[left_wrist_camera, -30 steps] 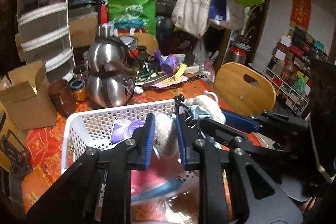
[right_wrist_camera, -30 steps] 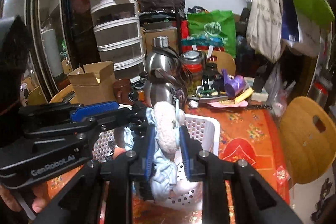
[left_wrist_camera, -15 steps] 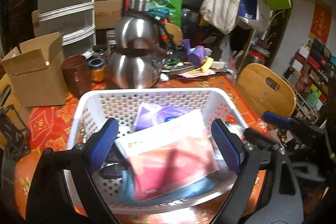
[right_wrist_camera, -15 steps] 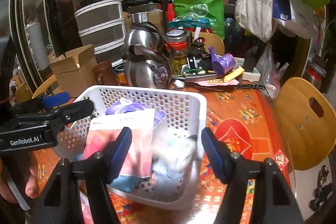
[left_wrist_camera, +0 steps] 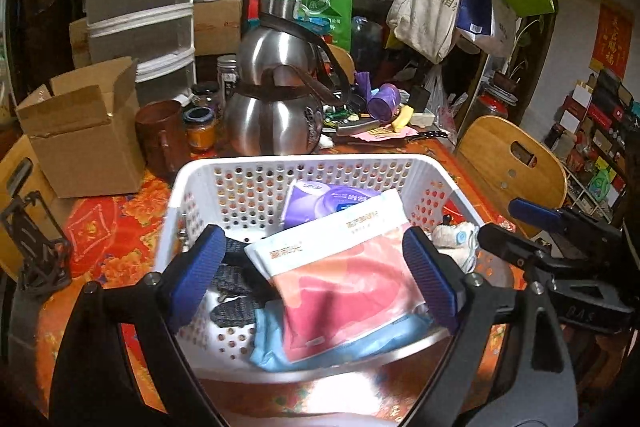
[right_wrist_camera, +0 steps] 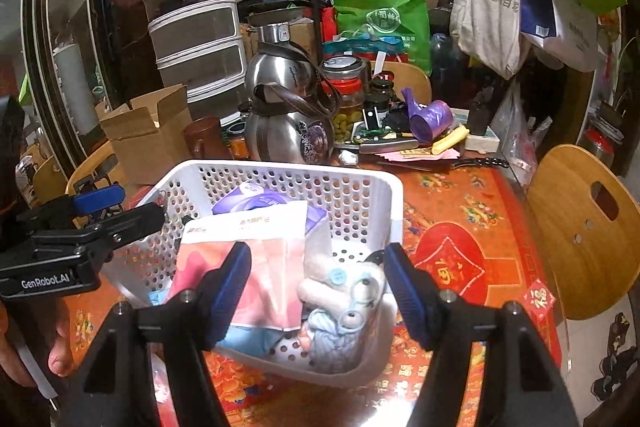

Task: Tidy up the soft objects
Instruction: 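Grasp the clear plastic bag with the left gripper while the right gripper grasps its other end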

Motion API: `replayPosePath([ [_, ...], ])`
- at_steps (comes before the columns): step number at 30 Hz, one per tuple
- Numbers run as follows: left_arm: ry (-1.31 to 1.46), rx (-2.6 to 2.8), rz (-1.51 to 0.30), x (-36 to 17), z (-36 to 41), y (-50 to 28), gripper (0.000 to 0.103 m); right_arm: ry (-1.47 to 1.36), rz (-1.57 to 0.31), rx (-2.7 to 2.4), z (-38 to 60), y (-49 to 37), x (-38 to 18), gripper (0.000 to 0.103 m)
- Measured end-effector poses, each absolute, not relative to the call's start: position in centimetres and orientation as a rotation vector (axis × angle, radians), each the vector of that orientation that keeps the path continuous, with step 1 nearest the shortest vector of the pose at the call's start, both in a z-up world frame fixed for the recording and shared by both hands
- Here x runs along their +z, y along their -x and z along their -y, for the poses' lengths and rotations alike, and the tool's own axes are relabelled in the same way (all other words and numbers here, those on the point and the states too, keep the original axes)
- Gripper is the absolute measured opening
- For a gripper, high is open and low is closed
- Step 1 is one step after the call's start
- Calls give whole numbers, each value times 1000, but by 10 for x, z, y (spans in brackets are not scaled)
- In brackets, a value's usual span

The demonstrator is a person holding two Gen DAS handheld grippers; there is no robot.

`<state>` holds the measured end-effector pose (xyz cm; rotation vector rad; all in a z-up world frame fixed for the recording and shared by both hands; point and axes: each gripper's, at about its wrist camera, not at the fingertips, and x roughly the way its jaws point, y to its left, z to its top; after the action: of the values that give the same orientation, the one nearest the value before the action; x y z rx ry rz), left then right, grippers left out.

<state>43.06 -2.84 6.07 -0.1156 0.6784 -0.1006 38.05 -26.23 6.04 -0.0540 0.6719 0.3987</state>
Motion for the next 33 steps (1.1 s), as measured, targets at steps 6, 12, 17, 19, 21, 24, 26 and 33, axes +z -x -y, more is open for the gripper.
replayPosePath([
  [6,107,-68,-664,63,11,-390,89,49,-649,395,267,-354,58,73],
  [12,118,-10,-669,46,-25,-325,91,44,-638,363,285,-299,38,76],
  [17,171,0,-734,4,-55,-295,93,32,-697,363,296,-254,-5,81],
  [19,197,-4,-754,-15,-63,-288,93,19,-737,380,295,-238,-26,81],
  [21,212,0,-782,-35,-68,-284,93,9,-765,405,293,-226,-42,81],
  [24,221,-10,-814,-63,-72,-281,93,9,-779,430,287,-212,-55,81],
  [26,232,-28,-825,-73,-74,-279,93,29,-794,441,281,-206,-61,81],
  [33,204,-49,-857,-98,-67,-282,93,87,-818,477,257,-200,-77,80],
])
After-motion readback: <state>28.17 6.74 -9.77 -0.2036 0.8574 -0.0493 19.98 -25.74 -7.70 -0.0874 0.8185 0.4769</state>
